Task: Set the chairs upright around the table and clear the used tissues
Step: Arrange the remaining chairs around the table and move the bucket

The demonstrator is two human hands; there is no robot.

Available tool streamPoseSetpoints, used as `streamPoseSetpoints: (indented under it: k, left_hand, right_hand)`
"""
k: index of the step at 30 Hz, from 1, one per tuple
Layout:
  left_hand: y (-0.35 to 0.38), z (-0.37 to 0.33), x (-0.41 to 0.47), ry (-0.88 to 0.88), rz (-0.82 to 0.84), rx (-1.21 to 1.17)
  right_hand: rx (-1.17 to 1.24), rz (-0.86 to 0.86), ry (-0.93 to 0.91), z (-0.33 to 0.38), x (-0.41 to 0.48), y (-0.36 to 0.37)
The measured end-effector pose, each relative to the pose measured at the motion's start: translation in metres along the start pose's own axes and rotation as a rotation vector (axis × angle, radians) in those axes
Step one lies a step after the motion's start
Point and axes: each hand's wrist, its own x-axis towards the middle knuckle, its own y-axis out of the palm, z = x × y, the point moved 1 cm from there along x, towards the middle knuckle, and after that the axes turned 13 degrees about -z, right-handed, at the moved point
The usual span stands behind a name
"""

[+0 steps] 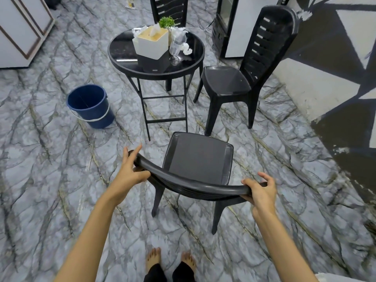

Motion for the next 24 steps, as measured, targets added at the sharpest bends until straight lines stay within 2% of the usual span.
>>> streamPoseSetpoints:
  k: [2,7,9,13,19,24]
  left_hand:
    - [0.0,-0.005,0.001,-0.06,-0.013,-0.054]
    - [0.015,0.003,0.0,-0.075,-0.112,0.12]
    - [0.017,-0.002,-0.001,-0.105,-0.115,0.065]
    - [0.014,-0.012,0.002,-0.229,0.004,-0.051]
    - [0.014,-0.021,0.003,-0.318,0.053,-0.218]
    - [0.023,-0.023,0.001,-0.33,-0.044,-0.258]
  right_hand:
    - [-0.004,-0.003,0.004,-0.001,0.002,0.0]
    - [-0.039,0.004,0.001,-0.003,0.004,0.0]
    - [-0.052,0.013,0.004,-0.002,0.005,-0.001]
    - [-0.045,0.031,0.019,-0.002,0.006,-0.001]
    - [-0.006,0.039,0.06,0.0,0.006,0.001]
    - [0.086,0.066,0.166,-0.002,0.01,0.004]
